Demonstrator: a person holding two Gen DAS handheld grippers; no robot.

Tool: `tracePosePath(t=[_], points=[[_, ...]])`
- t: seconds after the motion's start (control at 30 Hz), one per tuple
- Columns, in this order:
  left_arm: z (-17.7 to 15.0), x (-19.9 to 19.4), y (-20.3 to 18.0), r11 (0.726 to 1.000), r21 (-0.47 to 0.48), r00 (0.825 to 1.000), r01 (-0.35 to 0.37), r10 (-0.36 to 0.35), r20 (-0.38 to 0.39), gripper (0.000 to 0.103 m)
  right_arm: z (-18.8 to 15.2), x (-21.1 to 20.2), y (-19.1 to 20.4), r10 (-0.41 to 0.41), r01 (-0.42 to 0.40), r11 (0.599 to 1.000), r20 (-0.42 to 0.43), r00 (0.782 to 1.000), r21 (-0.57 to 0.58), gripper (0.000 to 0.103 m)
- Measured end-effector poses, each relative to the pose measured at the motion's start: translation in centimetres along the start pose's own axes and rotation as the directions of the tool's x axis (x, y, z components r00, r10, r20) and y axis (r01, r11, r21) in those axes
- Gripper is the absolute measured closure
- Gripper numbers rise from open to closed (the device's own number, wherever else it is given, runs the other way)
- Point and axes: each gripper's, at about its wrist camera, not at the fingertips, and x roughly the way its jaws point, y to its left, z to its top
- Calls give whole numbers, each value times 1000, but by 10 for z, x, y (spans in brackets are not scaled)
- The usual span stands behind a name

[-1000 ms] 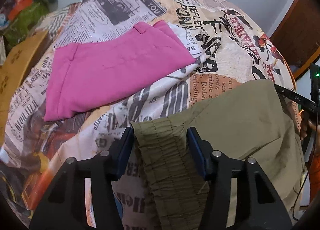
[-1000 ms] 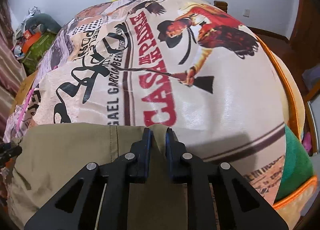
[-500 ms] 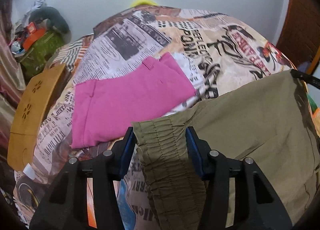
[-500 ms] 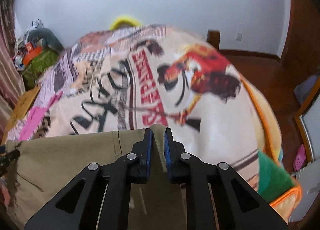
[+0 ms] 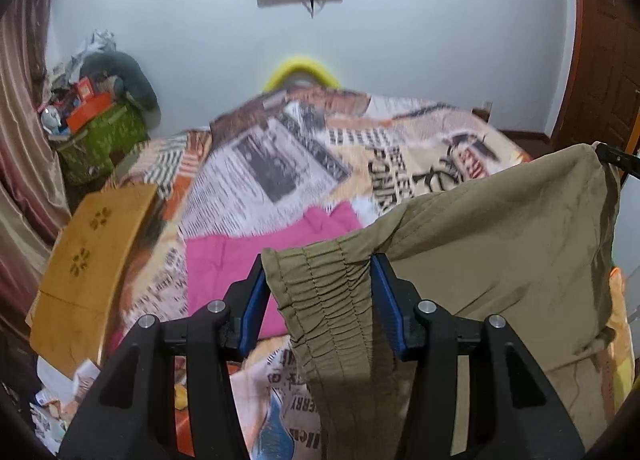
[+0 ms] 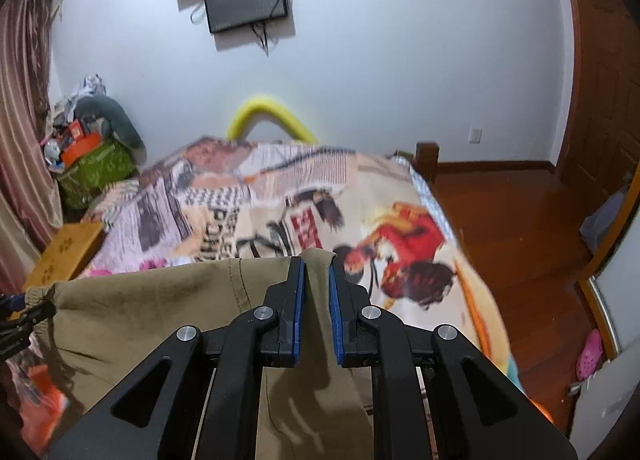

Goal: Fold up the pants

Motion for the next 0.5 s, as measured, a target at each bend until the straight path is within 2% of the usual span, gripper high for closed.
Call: tracePosePath(t=[0.2,0.33,0.5], points=[[0,-35,1,1000,30,999,-2,1,38,53,8,-43,10,8,-7,1000,56,998,-25,93],[-5,-48,6,1000,4,1000,18,-18,20,54,-3,-68,16,17,-14,999,73,997,-44,93],[-15,-66,3,1000,20,1000,18,-18,23,55,-17,-93,21,22,-18,998,73,997,-52,93]])
